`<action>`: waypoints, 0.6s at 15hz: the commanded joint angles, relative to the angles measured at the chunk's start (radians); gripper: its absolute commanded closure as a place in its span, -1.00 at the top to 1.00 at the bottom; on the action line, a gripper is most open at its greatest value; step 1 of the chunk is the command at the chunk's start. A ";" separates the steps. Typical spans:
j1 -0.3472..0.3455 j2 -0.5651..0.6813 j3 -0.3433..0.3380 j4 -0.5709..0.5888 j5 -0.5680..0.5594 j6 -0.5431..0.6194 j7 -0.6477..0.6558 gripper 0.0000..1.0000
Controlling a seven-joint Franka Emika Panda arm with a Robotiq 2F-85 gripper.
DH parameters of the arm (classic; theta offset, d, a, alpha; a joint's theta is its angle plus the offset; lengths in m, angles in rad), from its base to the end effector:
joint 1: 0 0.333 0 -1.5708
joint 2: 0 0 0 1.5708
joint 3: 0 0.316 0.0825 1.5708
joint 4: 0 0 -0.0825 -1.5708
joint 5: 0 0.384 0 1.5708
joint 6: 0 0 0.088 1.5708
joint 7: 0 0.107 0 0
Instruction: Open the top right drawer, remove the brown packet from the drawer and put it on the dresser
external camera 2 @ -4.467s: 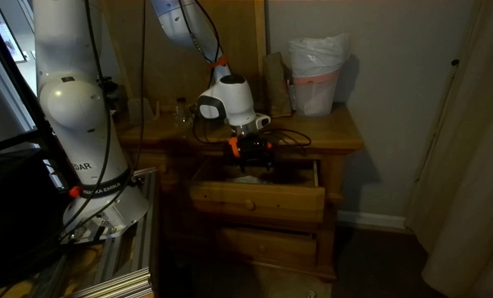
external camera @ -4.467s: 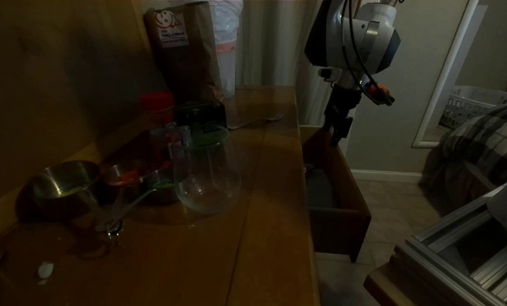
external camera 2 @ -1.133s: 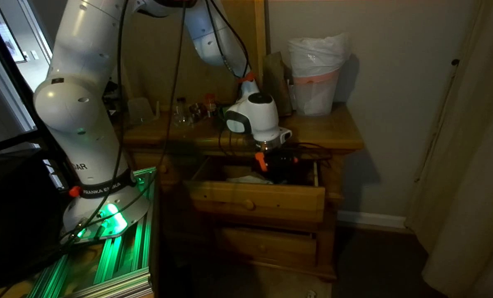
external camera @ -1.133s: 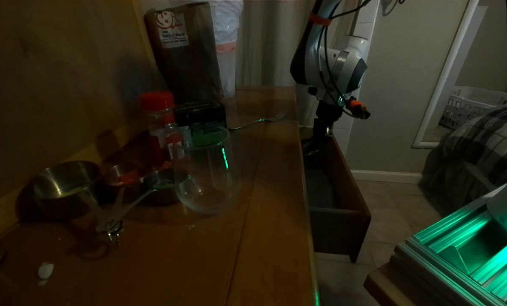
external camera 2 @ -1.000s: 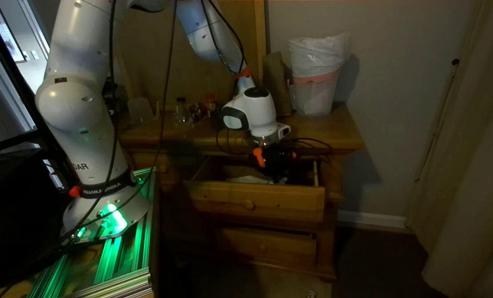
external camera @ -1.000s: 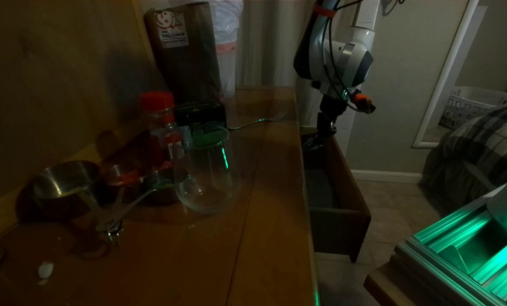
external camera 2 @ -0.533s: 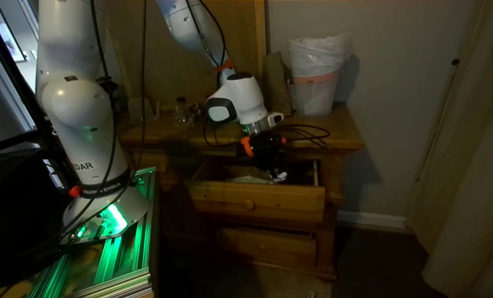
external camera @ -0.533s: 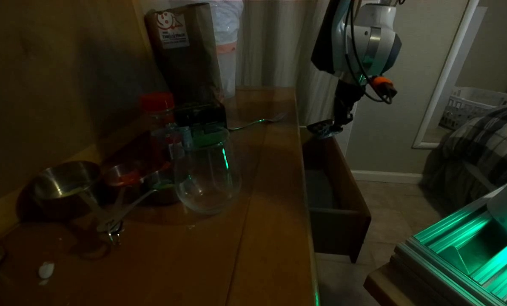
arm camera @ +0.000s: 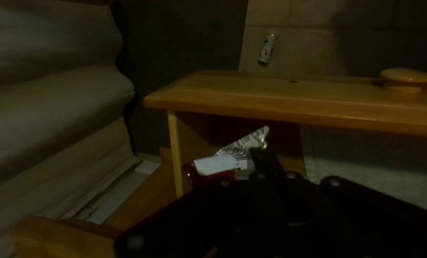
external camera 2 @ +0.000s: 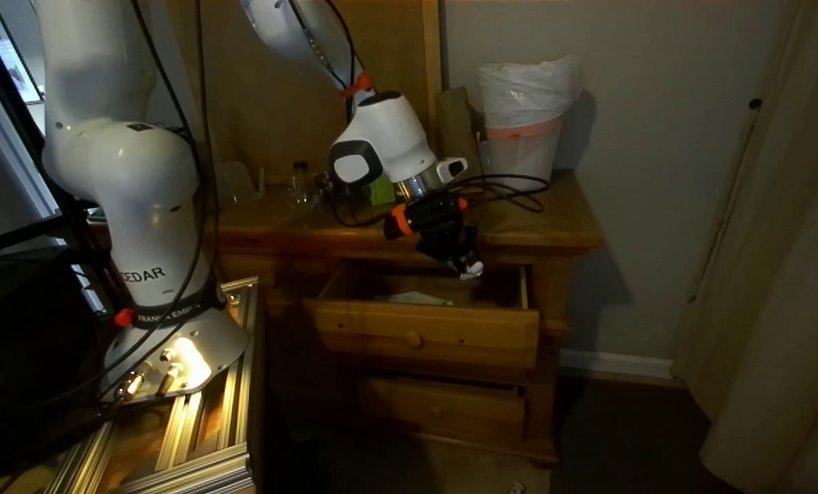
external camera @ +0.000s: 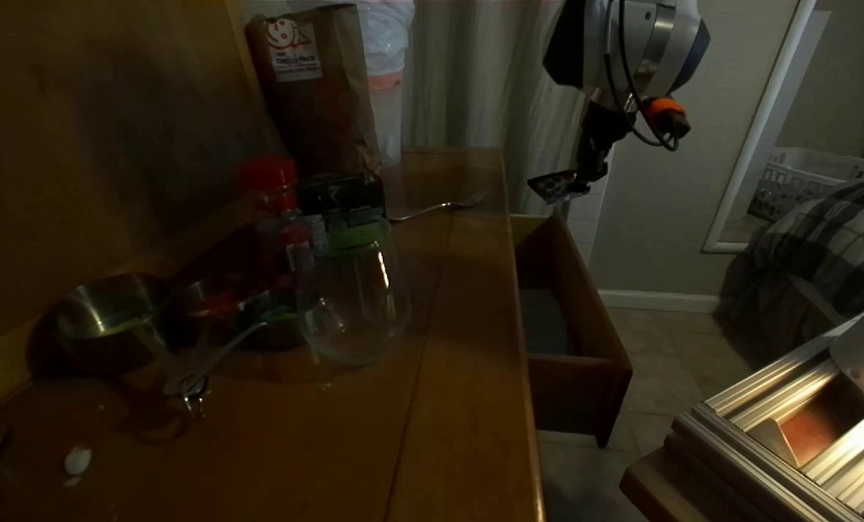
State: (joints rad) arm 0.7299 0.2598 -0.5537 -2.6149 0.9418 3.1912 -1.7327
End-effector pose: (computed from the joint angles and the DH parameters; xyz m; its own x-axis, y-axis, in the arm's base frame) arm 0.4368 -0.0097 0.2114 0.5219 0.8465 0.1053 0.7765 -0.5226 0.3520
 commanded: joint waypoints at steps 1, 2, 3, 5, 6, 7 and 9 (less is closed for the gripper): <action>0.070 -0.103 -0.053 -0.034 -0.010 0.026 0.017 -1.00; 0.080 -0.128 -0.058 -0.033 -0.009 0.027 0.012 -1.00; 0.088 -0.150 -0.059 -0.031 -0.010 0.025 0.006 -1.00; 0.100 -0.191 -0.048 -0.024 -0.011 0.024 -0.001 -1.00; 0.106 -0.207 -0.043 -0.021 -0.014 0.016 -0.005 -1.00; -0.092 -0.239 0.146 -0.040 -0.195 0.034 0.144 -1.00; -0.192 -0.251 0.258 -0.023 -0.317 -0.007 0.249 -1.00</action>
State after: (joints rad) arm 0.7174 0.0798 -0.4768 -2.6159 0.8169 3.2020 -1.6411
